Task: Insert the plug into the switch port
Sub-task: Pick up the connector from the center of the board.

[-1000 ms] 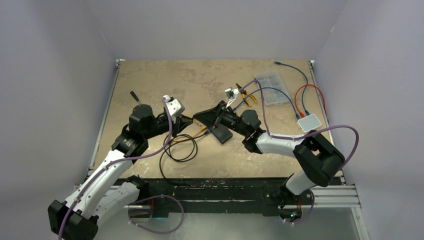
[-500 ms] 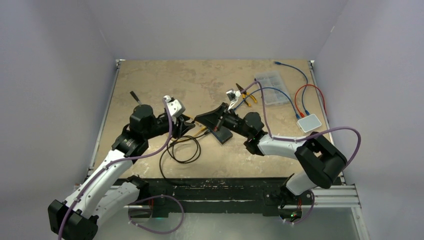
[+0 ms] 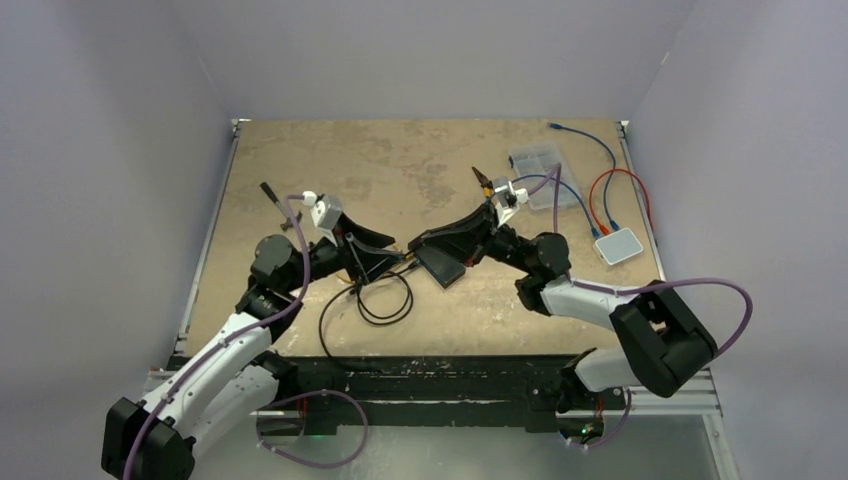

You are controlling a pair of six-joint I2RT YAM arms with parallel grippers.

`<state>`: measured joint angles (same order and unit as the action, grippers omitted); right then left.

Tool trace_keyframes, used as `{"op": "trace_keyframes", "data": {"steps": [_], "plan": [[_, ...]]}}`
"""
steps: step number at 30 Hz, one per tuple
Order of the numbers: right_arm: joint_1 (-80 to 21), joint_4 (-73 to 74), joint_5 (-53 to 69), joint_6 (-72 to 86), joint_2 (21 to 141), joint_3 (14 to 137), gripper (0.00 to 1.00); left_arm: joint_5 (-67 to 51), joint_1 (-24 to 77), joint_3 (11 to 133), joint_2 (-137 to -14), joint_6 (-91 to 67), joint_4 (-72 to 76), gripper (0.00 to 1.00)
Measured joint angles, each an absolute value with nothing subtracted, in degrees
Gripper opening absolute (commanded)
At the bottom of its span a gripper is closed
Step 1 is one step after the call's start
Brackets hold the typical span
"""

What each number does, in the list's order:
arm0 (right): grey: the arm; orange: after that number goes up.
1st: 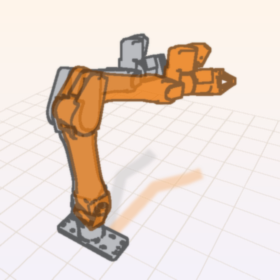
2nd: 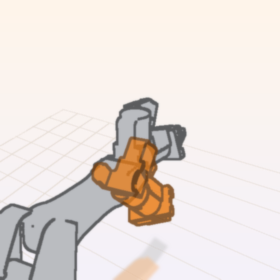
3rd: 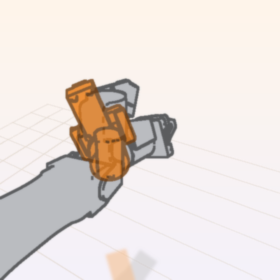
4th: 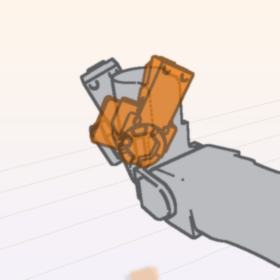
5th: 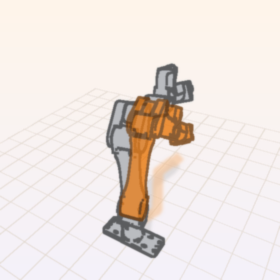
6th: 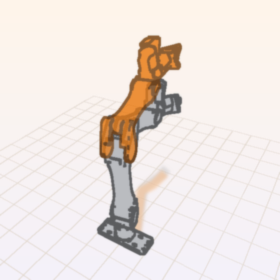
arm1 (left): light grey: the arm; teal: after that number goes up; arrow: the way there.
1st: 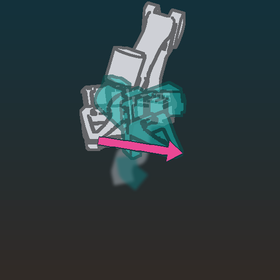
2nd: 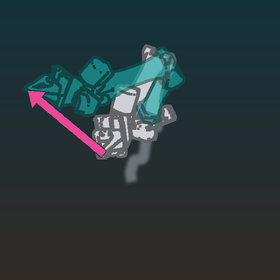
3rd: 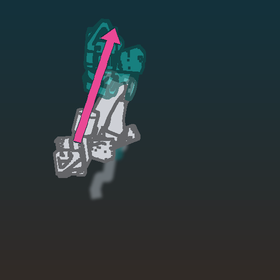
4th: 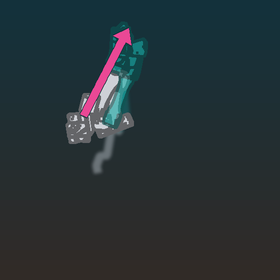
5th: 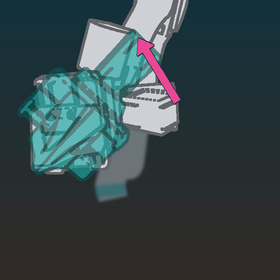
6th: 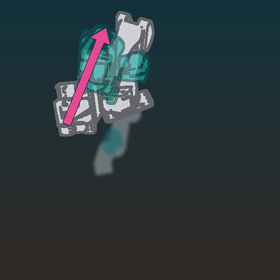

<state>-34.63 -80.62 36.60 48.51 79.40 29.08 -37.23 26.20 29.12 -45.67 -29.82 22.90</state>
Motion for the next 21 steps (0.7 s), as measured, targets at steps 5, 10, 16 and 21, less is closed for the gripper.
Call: {"op": "trace_keyframes", "data": {"steps": [5,10,16,21], "plan": [[-34.15,-84.84,41.34,48.84,78.56,28.84,0.0,-39.92,26.22,25.93,-49.3,-42.63,37.1,0.55],[-34.15,-85.84,43.18,49.1,78.59,28.84,0.0,-42.22,26.26,25.87,-52.16,-50.17,47.4,0.52],[-34.15,-86.19,43.4,50.22,78.89,28.88,0.0,-43.33,26.81,25.87,-54.94,-53.45,51.27,0.51],[-34.15,-86.32,44.36,51.55,79.83,29.02,0.0,-43.81,28.05,25.87,-56.93,-53.98,51.7,0.47]]}}
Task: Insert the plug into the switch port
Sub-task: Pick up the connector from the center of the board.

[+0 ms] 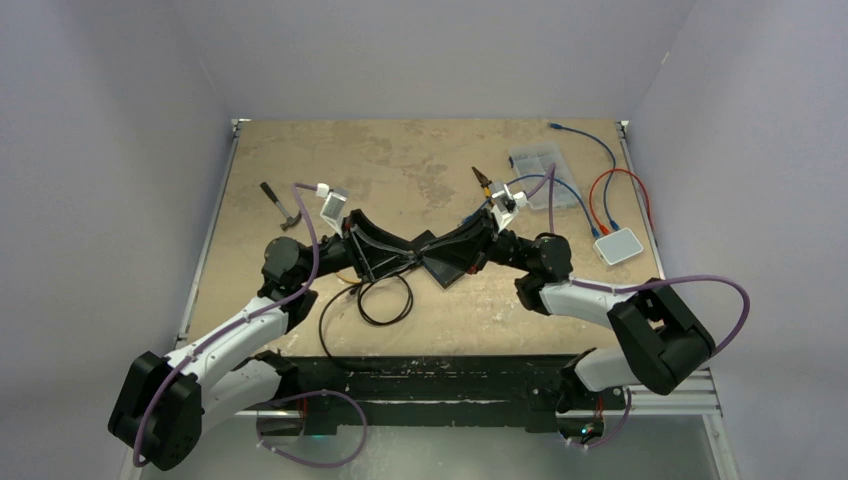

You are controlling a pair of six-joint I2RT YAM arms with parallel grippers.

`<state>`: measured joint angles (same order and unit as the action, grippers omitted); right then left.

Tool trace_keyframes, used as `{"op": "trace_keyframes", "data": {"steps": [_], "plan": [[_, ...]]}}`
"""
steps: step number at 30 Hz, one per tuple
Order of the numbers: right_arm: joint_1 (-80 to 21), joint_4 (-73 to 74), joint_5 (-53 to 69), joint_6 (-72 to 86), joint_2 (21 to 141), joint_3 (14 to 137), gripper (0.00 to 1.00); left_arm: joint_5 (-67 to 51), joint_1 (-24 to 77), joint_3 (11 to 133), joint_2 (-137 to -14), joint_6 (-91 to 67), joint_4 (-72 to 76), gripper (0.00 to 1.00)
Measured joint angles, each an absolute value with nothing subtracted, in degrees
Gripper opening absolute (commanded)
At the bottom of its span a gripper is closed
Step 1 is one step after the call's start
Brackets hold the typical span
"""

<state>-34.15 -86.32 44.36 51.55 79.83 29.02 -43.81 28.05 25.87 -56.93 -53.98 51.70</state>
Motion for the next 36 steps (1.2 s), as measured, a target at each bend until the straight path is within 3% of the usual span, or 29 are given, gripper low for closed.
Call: {"op": "trace_keyframes", "data": {"steps": [10,17,25,30,36], "plan": [[-34.15,-86.37,44.8,52.34,80.18,29.02,0.0,-45.45,30.81,25.87,-59.05,-53.95,51.33,0.35],[-34.17,-87.18,45.45,53.19,80.18,29.02,0.0,-45.74,31.22,25.87,-59.24,-53.32,50.74,0.0],[-34.11,-87.11,46.09,53.32,80.16,28.99,0.01,-45.93,31.29,25.91,-58.81,-51.37,49.54,0.0],[-34.17,-84.71,45.76,50.28,78.63,28.64,0.31,-43.11,32.1,29.47,-53.98,-41.65,34.3,0.0],[-34.15,-64.18,37.04,36.77,68.25,29.43,0.62,-32.01,32.82,36.32,-48.4,-26.98,9.96,0.0]]}}
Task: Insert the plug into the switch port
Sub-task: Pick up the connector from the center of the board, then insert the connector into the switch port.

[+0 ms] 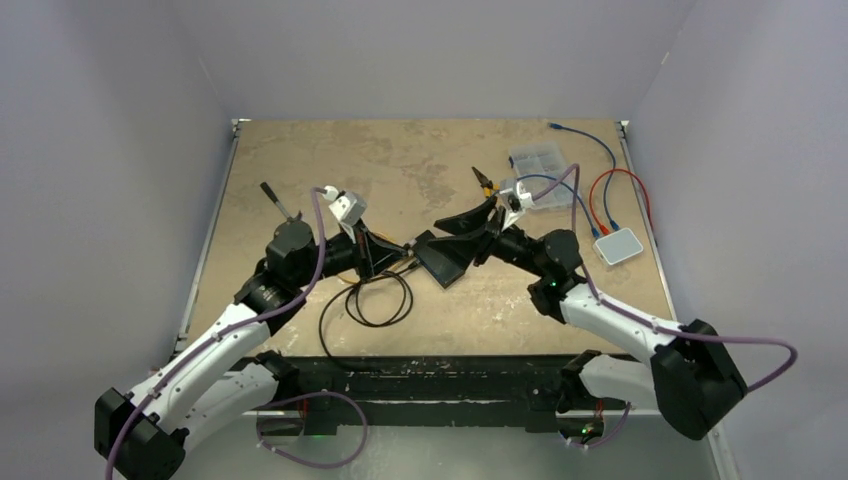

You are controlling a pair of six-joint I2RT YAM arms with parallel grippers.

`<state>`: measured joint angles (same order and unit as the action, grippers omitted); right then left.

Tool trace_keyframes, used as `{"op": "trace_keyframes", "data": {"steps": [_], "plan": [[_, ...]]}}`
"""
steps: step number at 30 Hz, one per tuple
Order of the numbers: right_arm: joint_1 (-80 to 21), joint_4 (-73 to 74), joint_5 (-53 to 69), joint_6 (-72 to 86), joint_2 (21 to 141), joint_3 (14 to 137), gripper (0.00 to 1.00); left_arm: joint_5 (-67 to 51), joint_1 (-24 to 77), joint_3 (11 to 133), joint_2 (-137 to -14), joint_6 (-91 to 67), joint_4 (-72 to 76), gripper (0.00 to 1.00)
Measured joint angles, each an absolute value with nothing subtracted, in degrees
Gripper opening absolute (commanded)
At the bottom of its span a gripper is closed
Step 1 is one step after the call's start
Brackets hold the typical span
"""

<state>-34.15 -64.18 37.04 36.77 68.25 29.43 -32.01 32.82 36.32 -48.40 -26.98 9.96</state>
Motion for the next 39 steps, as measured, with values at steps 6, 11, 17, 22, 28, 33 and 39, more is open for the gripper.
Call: {"op": "trace_keyframes", "data": {"steps": [6,11,17,22,28,33,39], "plan": [[-34.17,-43.11,23.14,25.08,63.35,30.46,0.86,-20.27,33.23,37.32,-49.74,-19.86,-6.2,0.0],[-34.17,-28.82,12.05,19.84,64.45,30.46,0.98,-13.39,34.11,37.41,-51.27,-17.8,-12.97,0.0],[-34.87,-19.92,5.23,16.93,68.82,30.46,0.99,-6.02,36.16,38.57,-54.37,-16.86,-16.6,0.0],[-36.77,-16.21,3.44,16.56,76.49,31.57,0.99,-1.8,39.27,38.79,-56.86,-16.88,-17.41,0.0],[-39.4,-14.35,0.93,16.51,83.35,33.61,0.98,0.38,40.6,38.74,-57.67,-16.93,-16.73,0.0],[-41.1,-14.66,-0.86,15.94,86.02,34.24,0.99,0.51,41.06,37.74,-58.78,-16.93,-14.09,0.0],[-45.56,-14.57,-3.64,14.94,89.49,36.62,0.98,0.45,42.3,34.26,-60.18,-17.12,-10.55,0.0]]}}
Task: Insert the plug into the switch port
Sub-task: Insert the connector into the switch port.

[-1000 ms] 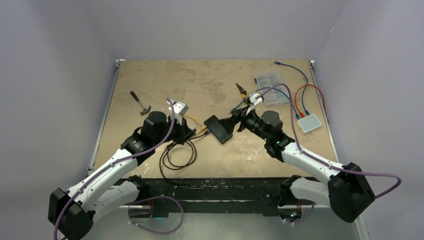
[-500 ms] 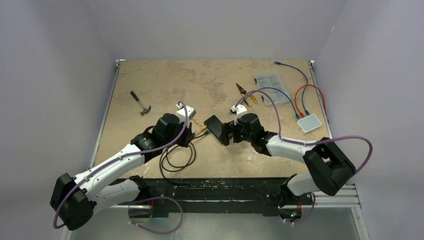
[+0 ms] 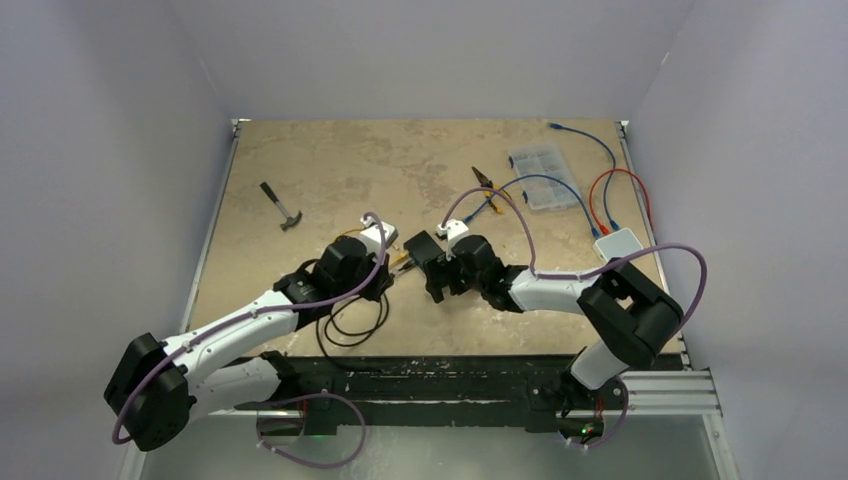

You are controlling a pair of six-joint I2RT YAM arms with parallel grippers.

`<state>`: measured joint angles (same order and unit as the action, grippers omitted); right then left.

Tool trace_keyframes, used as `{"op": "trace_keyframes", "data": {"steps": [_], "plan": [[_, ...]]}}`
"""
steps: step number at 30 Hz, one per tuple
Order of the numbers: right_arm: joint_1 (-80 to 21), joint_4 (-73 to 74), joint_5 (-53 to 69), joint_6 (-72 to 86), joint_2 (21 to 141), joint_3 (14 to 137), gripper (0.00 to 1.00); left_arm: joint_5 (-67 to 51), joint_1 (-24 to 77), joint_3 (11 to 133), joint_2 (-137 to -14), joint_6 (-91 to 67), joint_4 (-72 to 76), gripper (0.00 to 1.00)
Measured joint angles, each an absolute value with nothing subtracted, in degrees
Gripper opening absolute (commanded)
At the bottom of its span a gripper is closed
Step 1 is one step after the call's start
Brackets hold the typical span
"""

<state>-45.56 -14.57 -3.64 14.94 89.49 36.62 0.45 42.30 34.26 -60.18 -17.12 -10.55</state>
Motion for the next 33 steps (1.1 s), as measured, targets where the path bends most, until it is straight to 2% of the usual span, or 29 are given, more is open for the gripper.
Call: {"op": "trace_keyframes", "data": {"steps": [5,13,18,23,26,28,31,33], "plan": [[-47.79,-14.57,-5.87,15.0,90.37,37.3,0.93,0.51,42.83,32.32,-60.69,-17.41,-9.04,0.0],[-48.53,-14.33,-10.04,15.57,91.35,37.93,0.92,0.51,43.31,30.59,-60.82,-17.41,-6.63,0.0],[-49.06,-15.33,-11.57,15.27,92.62,38.57,0.81,0.49,43.75,29.74,-60.99,-17.41,-5.91,0.0],[-49.95,-15.18,-12.1,15.07,92.64,38.57,0.58,0.49,44.03,29.21,-61.17,-17.41,-5.13,0.0],[-50.63,-14.92,-12.29,14.9,92.53,38.61,0.29,0.23,44.31,29.15,-61.71,-17.37,-4.4,0.0],[-50.94,-14.39,-12.23,14.92,92.23,38.61,0.14,0.12,44.82,29.15,-62.35,-17.32,-3.95,0.0],[-51.07,-13.23,-12.03,14.92,91.37,38.61,0.01,-0.01,45.91,29.15,-63.55,-16.88,-3.73,0.0],[-51.07,-12.53,-11.84,14.92,90.54,38.61,0.0,0.05,46.81,29.15,-64.47,-16.78,-3.6,0.0]]}}
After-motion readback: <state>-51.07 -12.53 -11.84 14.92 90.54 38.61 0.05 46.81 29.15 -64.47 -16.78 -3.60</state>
